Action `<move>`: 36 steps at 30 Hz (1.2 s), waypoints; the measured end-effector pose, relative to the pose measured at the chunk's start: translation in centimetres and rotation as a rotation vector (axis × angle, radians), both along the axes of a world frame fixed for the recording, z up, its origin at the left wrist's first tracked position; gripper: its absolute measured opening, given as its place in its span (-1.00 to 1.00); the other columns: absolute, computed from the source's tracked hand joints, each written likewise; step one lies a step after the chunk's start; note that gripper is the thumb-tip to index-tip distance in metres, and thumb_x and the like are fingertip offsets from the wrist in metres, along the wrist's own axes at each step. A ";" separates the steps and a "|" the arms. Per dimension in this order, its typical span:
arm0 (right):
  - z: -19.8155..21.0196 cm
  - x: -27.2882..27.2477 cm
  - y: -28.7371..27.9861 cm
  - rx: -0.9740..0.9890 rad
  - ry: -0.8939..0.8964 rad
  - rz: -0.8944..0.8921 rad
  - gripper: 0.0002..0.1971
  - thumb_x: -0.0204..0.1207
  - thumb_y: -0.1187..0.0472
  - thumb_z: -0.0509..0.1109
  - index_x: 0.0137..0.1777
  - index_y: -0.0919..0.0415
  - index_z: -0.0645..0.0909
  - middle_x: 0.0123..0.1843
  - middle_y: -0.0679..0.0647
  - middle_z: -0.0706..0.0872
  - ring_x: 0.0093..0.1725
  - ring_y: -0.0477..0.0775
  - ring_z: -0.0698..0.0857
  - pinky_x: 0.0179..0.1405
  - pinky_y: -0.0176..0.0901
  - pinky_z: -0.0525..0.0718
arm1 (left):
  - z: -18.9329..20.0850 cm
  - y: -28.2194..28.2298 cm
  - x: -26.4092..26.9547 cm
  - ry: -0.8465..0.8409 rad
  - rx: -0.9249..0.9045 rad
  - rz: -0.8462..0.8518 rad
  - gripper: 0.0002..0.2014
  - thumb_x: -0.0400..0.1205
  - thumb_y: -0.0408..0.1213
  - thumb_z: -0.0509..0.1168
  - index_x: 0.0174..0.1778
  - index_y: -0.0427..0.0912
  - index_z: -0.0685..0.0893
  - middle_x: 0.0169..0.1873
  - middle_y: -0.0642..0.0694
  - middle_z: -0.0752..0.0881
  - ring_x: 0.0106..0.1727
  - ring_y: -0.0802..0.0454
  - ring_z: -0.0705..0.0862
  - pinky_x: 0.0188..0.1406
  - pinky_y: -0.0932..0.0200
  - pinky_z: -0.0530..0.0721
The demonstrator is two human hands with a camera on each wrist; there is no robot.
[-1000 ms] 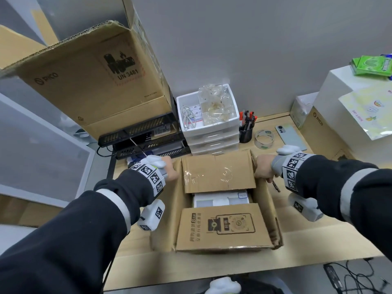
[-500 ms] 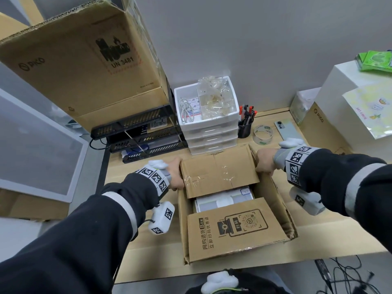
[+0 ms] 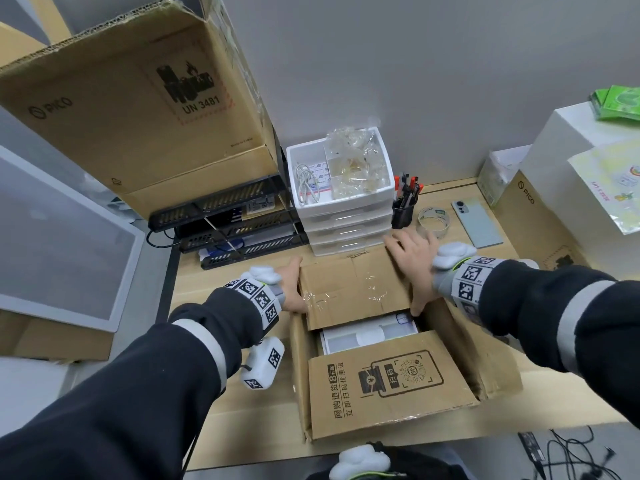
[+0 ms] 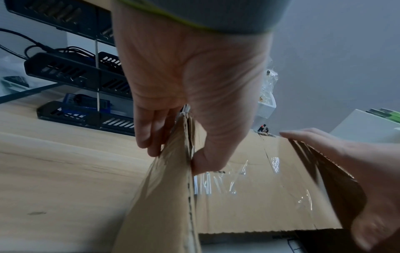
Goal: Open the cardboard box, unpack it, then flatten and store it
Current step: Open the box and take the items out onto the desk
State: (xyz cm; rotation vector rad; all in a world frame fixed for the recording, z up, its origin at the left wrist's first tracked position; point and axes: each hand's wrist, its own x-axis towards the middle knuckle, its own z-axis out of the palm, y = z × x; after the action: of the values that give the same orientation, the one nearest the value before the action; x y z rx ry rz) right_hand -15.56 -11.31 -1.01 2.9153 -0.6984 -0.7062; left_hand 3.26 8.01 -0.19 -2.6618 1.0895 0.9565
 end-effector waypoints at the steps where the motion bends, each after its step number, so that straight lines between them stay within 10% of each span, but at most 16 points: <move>1: -0.8 0.3 0.4 -0.003 0.012 -0.001 0.63 -0.44 -0.42 0.63 0.66 0.20 -0.08 0.51 0.17 0.24 0.51 0.22 0.32 0.55 0.34 0.21 | 0.0 -0.1 0.1 0.007 0.005 -0.002 0.02 0.33 -0.10 0.59 0.63 -0.08 0.14 0.01 -0.17 0.75 0.01 -0.17 0.76 0.08 -0.14 0.80; 6: -3.6 0.7 1.1 0.031 -0.124 -0.047 0.43 -0.60 -0.15 0.75 0.47 0.27 0.37 0.25 0.23 0.62 0.20 0.27 0.66 0.22 0.39 0.61 | -0.2 -0.3 1.1 0.043 0.041 -0.020 0.12 0.00 0.19 0.59 0.46 -0.04 0.25 -0.02 -0.09 0.73 -0.02 -0.14 0.75 0.05 -0.15 0.80; 13: 3.0 0.1 -2.1 0.346 0.046 0.090 0.42 -0.01 -0.28 0.61 0.73 0.20 -0.15 0.65 0.16 0.17 0.57 0.18 0.32 0.56 0.02 0.40 | 0.9 0.8 2.2 0.164 0.066 -0.107 0.35 0.07 0.13 0.75 0.66 -0.07 0.05 0.37 -0.18 0.60 0.29 -0.14 0.67 0.31 -0.11 0.70; 16: 4.5 0.8 -3.8 0.562 0.147 -0.030 0.30 0.13 -0.17 0.63 0.75 0.06 -0.12 0.55 0.11 0.41 0.42 0.07 0.54 0.39 -0.02 0.59 | 1.3 0.9 2.6 0.176 0.074 -0.076 0.49 0.08 0.13 0.77 0.75 -0.06 -0.11 0.52 -0.19 0.50 0.40 -0.16 0.61 0.41 -0.07 0.64; 19: 5.5 1.6 -4.6 0.644 0.182 -0.075 0.13 0.23 -0.12 0.59 0.73 0.02 0.03 0.23 -0.04 0.65 0.12 -0.08 0.66 0.13 -0.23 0.61 | 0.6 0.5 2.6 0.304 -0.030 0.161 0.08 0.45 -0.05 0.64 0.70 -0.27 0.06 0.33 -0.24 0.59 0.36 -0.23 0.63 0.40 -0.01 0.59; 22: 6.2 1.6 -6.0 0.768 0.103 -0.182 0.04 0.04 -0.29 0.46 0.62 -0.03 0.34 0.44 0.01 0.55 0.40 0.02 0.53 0.45 -0.03 0.51 | -0.1 0.0 2.5 0.273 -0.139 0.239 -0.53 0.68 -0.02 0.39 0.30 -0.29 0.44 -0.10 -0.22 0.63 -0.16 -0.15 0.66 -0.01 0.00 0.74; 24: 5.8 1.6 -7.0 0.970 -0.127 -0.449 -0.16 0.02 -0.33 0.38 0.38 -0.03 0.54 0.34 0.03 0.62 0.34 0.06 0.59 0.38 0.03 0.56 | 0.2 0.0 2.4 0.253 -0.189 0.281 -0.64 0.76 0.17 0.15 0.17 -0.07 0.46 -0.17 -0.13 0.66 -0.30 -0.06 0.64 -0.38 0.29 0.68; 26: 5.1 1.8 -7.9 1.055 -0.345 -0.662 -0.40 0.26 -0.32 0.34 0.19 0.05 0.59 0.15 0.12 0.72 0.12 0.13 0.76 0.09 -0.03 0.67 | 0.3 -0.4 2.6 0.243 -0.190 0.278 -0.47 0.77 0.28 -0.09 0.42 0.02 0.48 0.09 -0.20 0.73 -0.12 -0.17 0.75 -0.22 0.22 0.71; 29: 3.0 2.0 -8.6 0.901 -0.505 -0.683 -0.66 0.56 -0.13 0.32 0.04 0.15 0.56 -0.07 0.18 0.80 -0.08 0.18 0.84 -0.20 0.01 0.73 | -0.1 -0.9 3.0 0.108 -0.141 0.225 -0.29 0.78 0.28 -0.19 0.59 -0.15 0.46 0.27 -0.30 0.72 0.19 -0.31 0.75 0.35 -0.08 0.60; 33: 0.6 2.2 -7.0 0.471 -0.626 -0.489 -0.70 0.51 0.22 0.38 0.13 0.17 0.32 -0.15 0.14 0.76 -0.13 0.19 0.75 -0.09 0.04 0.68 | -0.5 -1.0 2.0 -0.086 -0.140 0.107 -0.54 0.81 -0.01 0.11 0.39 -0.38 0.37 -0.11 -0.21 0.72 -0.10 -0.21 0.72 -0.11 0.03 0.59; 36: -0.6 2.3 -6.0 0.318 -0.662 -0.362 -0.59 0.44 0.25 0.34 0.26 0.10 0.33 0.04 0.18 0.64 -0.13 0.26 0.69 -0.11 0.11 0.70 | -0.9 -1.1 0.9 -0.036 -0.268 0.158 -0.40 0.73 -0.34 0.26 0.62 -0.40 0.14 -0.16 -0.16 0.54 -0.13 -0.14 0.57 -0.24 0.10 0.46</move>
State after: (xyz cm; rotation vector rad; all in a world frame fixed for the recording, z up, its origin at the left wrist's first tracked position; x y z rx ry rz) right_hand -13.28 -17.26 -1.61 3.3622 -1.2935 0.1990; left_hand 4.14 6.91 -1.11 -3.0069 1.0826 0.8348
